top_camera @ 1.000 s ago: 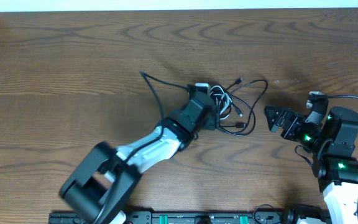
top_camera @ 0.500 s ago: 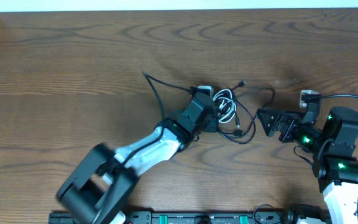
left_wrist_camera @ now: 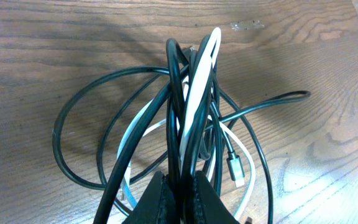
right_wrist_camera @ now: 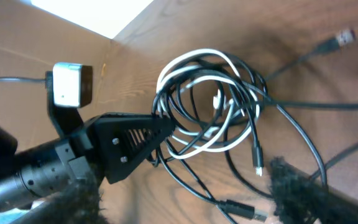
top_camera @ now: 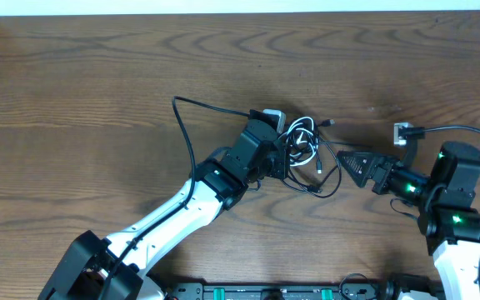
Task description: Untangle cables
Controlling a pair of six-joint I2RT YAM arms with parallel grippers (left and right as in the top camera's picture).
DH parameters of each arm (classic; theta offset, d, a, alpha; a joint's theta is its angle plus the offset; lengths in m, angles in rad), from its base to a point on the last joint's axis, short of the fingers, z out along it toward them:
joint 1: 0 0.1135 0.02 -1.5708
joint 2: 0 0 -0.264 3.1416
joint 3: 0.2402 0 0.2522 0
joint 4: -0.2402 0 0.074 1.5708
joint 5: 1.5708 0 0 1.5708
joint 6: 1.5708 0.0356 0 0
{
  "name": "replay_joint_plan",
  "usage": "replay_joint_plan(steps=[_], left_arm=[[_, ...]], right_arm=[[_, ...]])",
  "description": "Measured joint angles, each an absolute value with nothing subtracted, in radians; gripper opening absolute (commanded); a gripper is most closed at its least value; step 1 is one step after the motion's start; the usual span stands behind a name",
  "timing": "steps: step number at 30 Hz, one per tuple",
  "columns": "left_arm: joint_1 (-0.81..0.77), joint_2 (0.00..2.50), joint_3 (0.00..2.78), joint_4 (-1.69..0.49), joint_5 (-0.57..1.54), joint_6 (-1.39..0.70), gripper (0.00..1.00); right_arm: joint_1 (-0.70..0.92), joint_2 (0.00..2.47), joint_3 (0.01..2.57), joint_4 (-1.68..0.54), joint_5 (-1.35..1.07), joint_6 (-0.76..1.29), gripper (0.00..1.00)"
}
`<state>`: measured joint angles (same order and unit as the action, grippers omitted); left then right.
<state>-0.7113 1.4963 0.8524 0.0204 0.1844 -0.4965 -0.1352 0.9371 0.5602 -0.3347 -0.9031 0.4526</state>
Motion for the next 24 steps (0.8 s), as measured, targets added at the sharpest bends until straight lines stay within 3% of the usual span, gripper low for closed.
replay_joint_plan(steps=[3, 5, 12, 24], left_arm=[[-0.711, 1.496, 0.852, 0.022, 0.186, -0.496, 0.08], [-0.711, 1.496, 0.852, 0.022, 0.186, -0.496, 0.08], [-0.711, 1.496, 0.852, 0.023, 0.186, -0.496, 0.08], [-0.711, 1.496, 0.852, 0.023, 0.187, -0.496, 0.08]], right_arm=[[-0.117, 0.991, 0.56, -0.395, -0.906, 0.531, 0.52], [-0.084, 1.043, 0.56, -0.39, -0.906, 0.574, 0.55], [0.03, 1.201, 0.559, -0.192, -0.901, 0.744, 0.56], [0.111, 1.357, 0.559, 0.028, -0.8, 0.954, 0.39]])
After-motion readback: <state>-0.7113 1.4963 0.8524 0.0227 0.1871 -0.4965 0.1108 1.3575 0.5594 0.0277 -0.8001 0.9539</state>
